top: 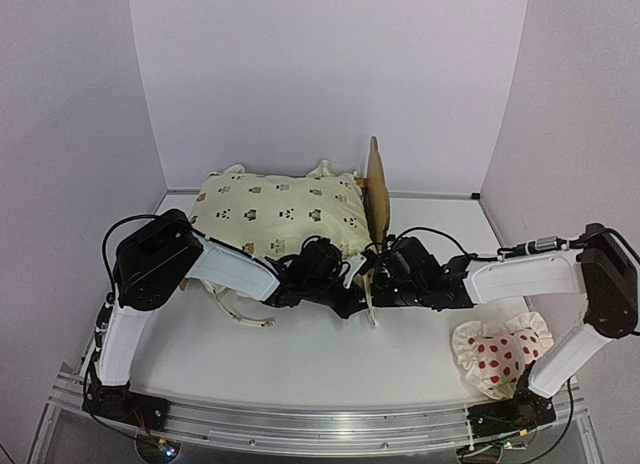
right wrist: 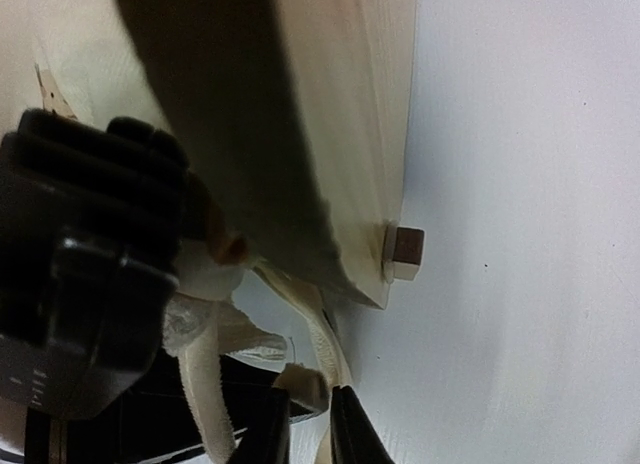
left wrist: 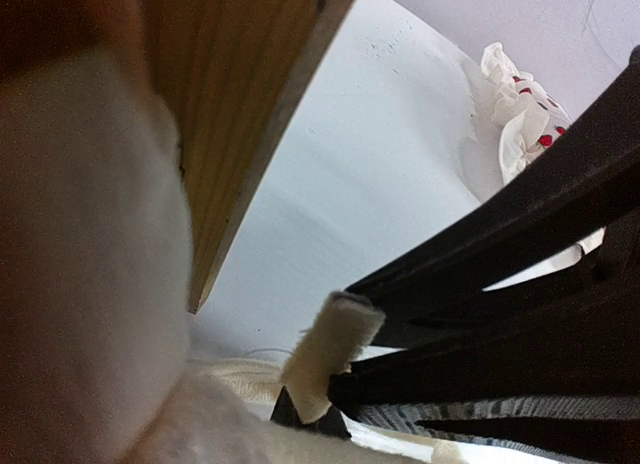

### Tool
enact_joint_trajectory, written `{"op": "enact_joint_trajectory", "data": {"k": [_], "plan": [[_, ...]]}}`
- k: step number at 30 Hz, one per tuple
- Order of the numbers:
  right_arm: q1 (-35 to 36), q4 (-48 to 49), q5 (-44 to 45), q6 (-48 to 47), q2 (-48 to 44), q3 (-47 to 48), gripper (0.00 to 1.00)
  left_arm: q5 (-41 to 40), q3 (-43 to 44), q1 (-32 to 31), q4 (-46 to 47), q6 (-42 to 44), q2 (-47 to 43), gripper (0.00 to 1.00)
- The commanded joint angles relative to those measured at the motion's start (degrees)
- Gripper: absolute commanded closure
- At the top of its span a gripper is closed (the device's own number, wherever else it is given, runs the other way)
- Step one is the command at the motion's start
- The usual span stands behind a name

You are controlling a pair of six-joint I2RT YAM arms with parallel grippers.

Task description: Set up the pet bed

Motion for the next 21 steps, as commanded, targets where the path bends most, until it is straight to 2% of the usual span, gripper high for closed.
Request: {"op": "enact_joint_trajectory", "data": {"k": [1,4,11,13,17,21], "plan": [[-0.4,1.2,0.8,0.2,1.4,2.3,0.88,1.2,0.3,0.1,1.1,1.5,-0.4,1.00],[-0.4,1.5,1.1,-0.3,1.5,2.3,0.99,1.2,0.3,0.1,0.9,1.6,-0.5,1.00],[-0.5,2.2,0.9,-1.7,0.2,1.1,1.00,1.2,-0.4,0.1,0.6,1.6,-1.5,0.99],[-0.4,2.2,1.2,-2.2,-0.6,0.4,1.00,1.2,-0.6,0.1,0.3,1.6,-2.0,0.95],[-0.5,2.2,1.9,-3.0,-3.0,-1.4,1.00,1.4,-1.0,0.1,-0.7,1.4,-2.9,0.79],[-0.5,2.1,2.6,-3.4,-5.6,-3.4,1.00,1.0,-1.6,0.1,-0.9,1.1,-3.8,0.74]]}}
